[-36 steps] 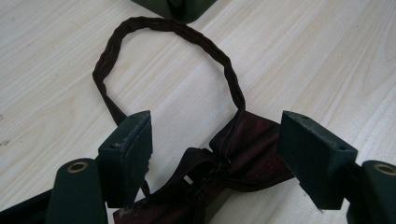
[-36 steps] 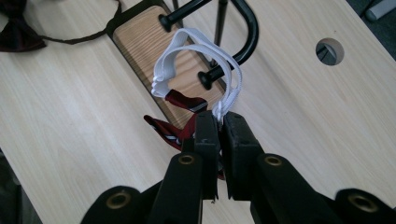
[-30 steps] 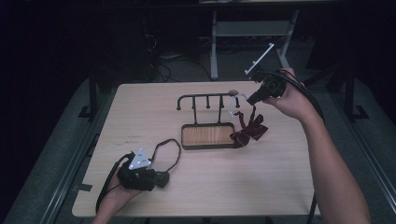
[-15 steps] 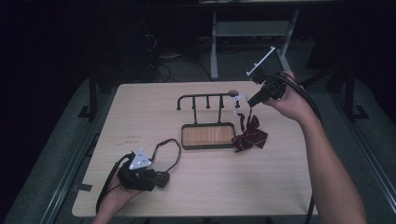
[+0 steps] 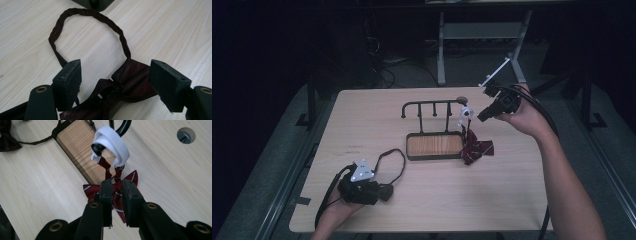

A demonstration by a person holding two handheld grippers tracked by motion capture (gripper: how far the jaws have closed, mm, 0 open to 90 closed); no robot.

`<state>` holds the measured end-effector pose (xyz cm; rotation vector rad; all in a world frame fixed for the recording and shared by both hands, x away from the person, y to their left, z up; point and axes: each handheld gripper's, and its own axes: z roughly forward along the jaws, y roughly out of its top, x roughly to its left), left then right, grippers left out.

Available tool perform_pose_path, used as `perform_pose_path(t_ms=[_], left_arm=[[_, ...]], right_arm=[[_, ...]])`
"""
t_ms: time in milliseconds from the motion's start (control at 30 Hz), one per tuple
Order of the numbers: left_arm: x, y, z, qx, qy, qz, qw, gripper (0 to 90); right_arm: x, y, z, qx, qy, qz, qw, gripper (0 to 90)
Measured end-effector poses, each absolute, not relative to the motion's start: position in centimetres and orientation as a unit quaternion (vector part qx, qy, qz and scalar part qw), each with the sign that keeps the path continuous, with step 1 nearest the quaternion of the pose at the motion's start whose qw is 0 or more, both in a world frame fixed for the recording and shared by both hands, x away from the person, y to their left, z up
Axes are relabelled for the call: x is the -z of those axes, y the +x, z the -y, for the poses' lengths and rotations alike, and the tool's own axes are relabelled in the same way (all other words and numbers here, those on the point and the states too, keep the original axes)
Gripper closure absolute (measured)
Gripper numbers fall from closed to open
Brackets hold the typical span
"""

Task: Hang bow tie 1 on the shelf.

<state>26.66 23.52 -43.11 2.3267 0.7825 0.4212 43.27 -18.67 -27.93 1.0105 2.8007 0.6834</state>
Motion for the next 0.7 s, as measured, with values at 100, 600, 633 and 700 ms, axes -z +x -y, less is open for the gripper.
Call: perform_pose_path(t_ms=[100, 600, 633, 700], left_arm=[[43.2, 26.7, -23.5, -0.159, 0.885, -0.298, 0.321, 26.9], [43.2, 26.7, -23.6, -0.161, 0.885, -0.298, 0.319, 26.8], [43.2, 26.7, -23.6, -0.161, 0.885, -0.299, 0.319, 26.8], [43.2, 26.8, -23.6, -0.161, 0.885, -0.3, 0.318, 26.6]], right_arm=[[28.3, 43.2, 18.8, -0.226, 0.329, -0.916, 0.039, 77.9], [31.9, 41.5, 19.7, -0.234, 0.324, -0.916, 0.005, 70.5], [32.0, 41.5, 19.7, -0.234, 0.328, -0.915, 0.003, 70.2], [32.1, 41.4, 19.8, -0.234, 0.327, -0.916, 0.004, 70.2]])
